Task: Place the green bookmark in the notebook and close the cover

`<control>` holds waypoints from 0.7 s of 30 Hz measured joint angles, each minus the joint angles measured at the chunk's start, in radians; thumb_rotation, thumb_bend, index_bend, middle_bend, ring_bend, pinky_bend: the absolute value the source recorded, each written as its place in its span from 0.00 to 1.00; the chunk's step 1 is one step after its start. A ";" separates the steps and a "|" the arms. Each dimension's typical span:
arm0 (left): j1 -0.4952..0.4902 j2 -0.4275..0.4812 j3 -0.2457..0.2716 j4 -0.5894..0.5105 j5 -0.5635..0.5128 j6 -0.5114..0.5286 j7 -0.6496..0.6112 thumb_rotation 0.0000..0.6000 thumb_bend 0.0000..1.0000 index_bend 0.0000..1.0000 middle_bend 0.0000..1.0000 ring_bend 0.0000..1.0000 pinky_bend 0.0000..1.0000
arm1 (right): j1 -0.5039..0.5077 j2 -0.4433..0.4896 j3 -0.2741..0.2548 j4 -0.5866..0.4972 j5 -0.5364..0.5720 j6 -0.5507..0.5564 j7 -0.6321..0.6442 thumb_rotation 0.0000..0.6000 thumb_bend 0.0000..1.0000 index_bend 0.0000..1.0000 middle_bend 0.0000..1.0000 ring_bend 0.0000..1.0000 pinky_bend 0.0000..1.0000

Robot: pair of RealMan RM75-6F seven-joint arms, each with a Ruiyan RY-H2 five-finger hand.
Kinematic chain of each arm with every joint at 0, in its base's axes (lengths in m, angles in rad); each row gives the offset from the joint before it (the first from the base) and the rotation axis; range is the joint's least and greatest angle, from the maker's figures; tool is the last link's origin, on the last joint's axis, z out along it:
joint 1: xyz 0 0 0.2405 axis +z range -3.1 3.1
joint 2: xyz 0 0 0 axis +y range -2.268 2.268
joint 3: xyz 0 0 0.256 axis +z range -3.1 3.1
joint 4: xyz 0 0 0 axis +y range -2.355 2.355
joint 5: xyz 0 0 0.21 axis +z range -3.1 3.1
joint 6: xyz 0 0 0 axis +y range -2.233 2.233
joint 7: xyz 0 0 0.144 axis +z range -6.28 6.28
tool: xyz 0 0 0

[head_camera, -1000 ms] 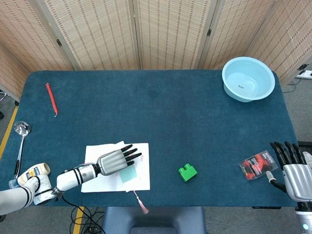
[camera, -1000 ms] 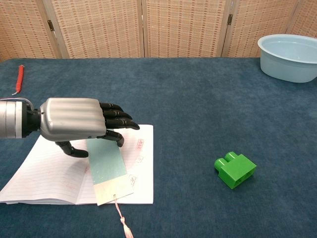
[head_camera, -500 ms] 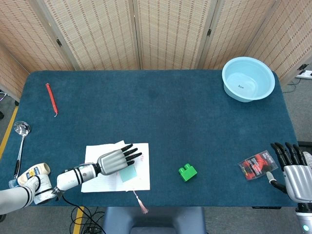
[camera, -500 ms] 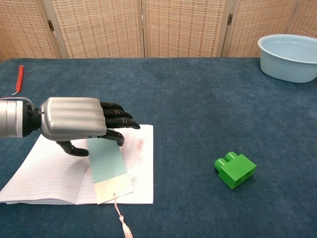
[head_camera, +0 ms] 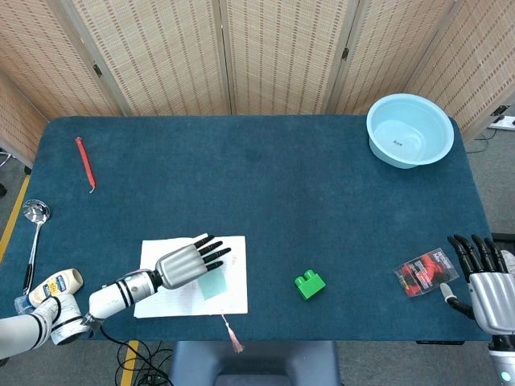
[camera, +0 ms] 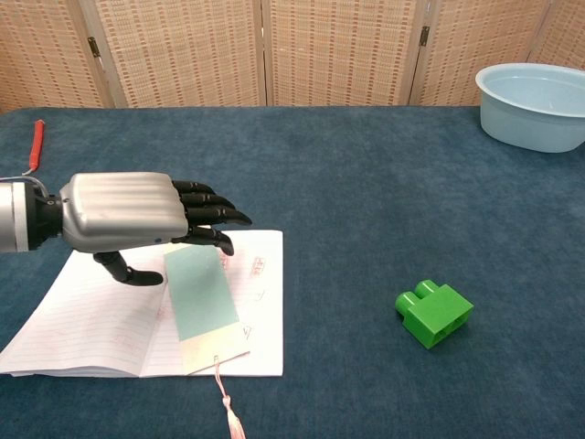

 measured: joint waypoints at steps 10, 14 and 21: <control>0.025 0.054 0.016 -0.148 -0.019 0.003 -0.002 1.00 0.59 0.26 0.00 0.00 0.13 | 0.002 -0.003 -0.002 0.000 -0.008 -0.001 0.000 1.00 0.23 0.11 0.12 0.00 0.05; 0.035 0.056 0.022 -0.176 -0.021 -0.005 0.030 1.00 0.59 0.26 0.00 0.00 0.14 | 0.001 -0.001 -0.002 -0.003 -0.008 0.000 -0.002 1.00 0.23 0.11 0.12 0.00 0.05; 0.041 0.030 0.017 -0.190 -0.030 -0.036 0.105 1.00 0.59 0.25 0.00 0.00 0.13 | 0.005 -0.005 -0.002 -0.002 -0.010 -0.005 -0.003 1.00 0.23 0.11 0.12 0.00 0.05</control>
